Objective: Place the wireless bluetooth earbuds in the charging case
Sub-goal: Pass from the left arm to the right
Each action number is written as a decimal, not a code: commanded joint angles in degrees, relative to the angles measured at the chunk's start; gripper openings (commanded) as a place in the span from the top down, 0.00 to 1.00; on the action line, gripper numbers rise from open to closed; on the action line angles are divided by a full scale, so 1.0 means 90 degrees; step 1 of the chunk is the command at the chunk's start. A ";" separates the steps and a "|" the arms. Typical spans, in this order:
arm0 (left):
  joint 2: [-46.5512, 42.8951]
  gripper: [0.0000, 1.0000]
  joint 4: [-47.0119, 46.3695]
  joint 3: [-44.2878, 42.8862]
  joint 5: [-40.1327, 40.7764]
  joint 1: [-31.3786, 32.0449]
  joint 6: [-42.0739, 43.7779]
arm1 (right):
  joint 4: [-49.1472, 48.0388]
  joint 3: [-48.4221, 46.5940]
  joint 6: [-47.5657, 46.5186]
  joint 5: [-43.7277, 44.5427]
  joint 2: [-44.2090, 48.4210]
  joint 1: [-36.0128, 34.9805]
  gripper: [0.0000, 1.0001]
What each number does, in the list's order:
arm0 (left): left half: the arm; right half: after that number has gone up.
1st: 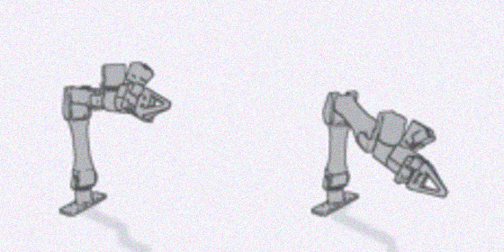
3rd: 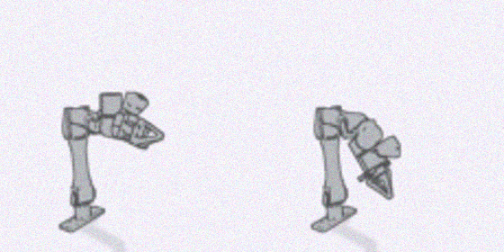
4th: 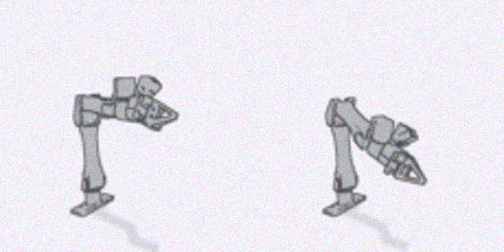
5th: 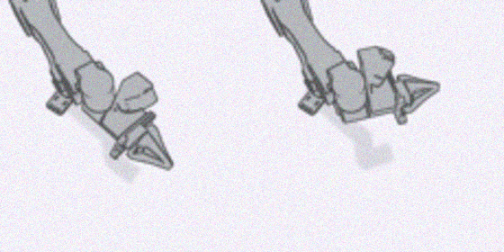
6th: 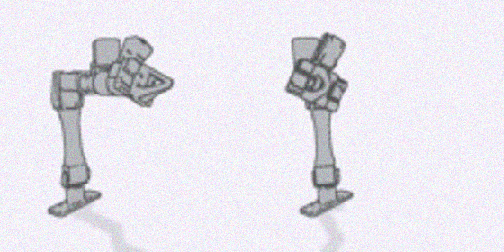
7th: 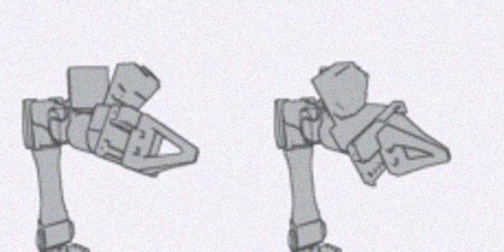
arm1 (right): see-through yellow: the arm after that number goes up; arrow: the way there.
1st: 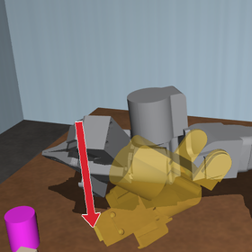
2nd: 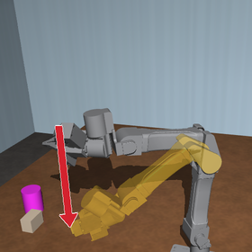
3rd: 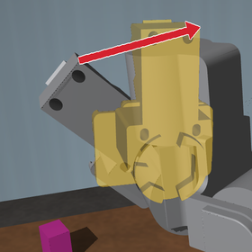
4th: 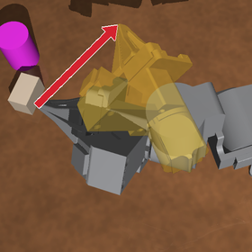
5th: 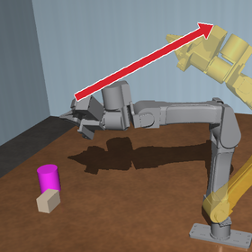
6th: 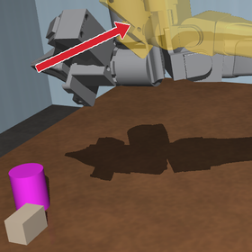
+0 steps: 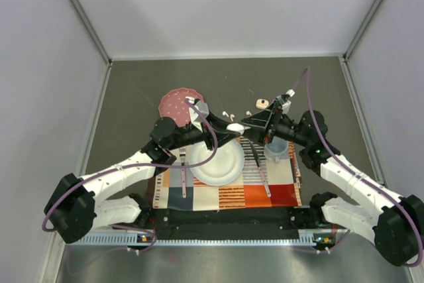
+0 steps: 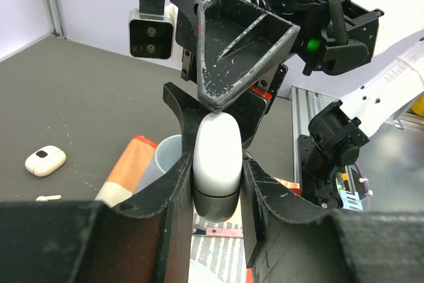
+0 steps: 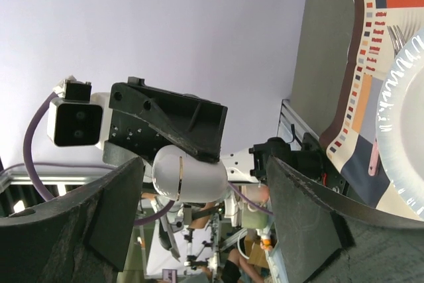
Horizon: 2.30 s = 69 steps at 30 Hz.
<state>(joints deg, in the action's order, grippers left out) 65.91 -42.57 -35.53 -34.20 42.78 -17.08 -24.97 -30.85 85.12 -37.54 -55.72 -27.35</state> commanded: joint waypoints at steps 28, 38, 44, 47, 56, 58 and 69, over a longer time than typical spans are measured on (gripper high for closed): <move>0.0265 1.00 -0.0710 -0.0105 -0.0009 0.0012 -0.0143 | -0.0849 -0.0087 0.0572 -0.0057 -0.0185 -0.0281 0.33; 0.0265 1.00 -0.0651 -0.0125 0.0020 0.0012 -0.0123 | -0.1102 0.0010 0.0903 -0.0194 -0.0224 -0.0281 0.40; 0.0245 1.00 -0.0612 -0.0115 0.0059 0.0012 -0.0104 | -0.0839 0.0010 0.0943 -0.0272 -0.0127 -0.0281 0.32; 0.0226 1.00 -0.0563 -0.0115 0.0079 0.0022 -0.0065 | -0.0751 0.0088 0.0981 -0.0234 -0.0029 -0.0281 0.32; 0.0304 1.00 -0.0515 -0.0173 0.0011 0.0031 -0.0065 | -0.0799 0.0127 0.0982 -0.0136 0.0000 -0.0271 0.40; 0.0313 1.00 -0.0524 -0.0203 -0.0029 0.0051 -0.0065 | -0.0974 0.0186 0.1050 -0.0136 -0.0058 -0.0281 0.41; 0.0450 1.00 -0.0437 -0.0310 -0.0068 0.0090 -0.0026 | -0.1093 0.0244 0.1099 -0.0077 -0.0078 -0.0271 0.59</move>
<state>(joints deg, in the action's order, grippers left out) 69.38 -45.36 -35.99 -33.67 43.18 -18.04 -30.76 -28.49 94.35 -38.83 -57.12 -29.15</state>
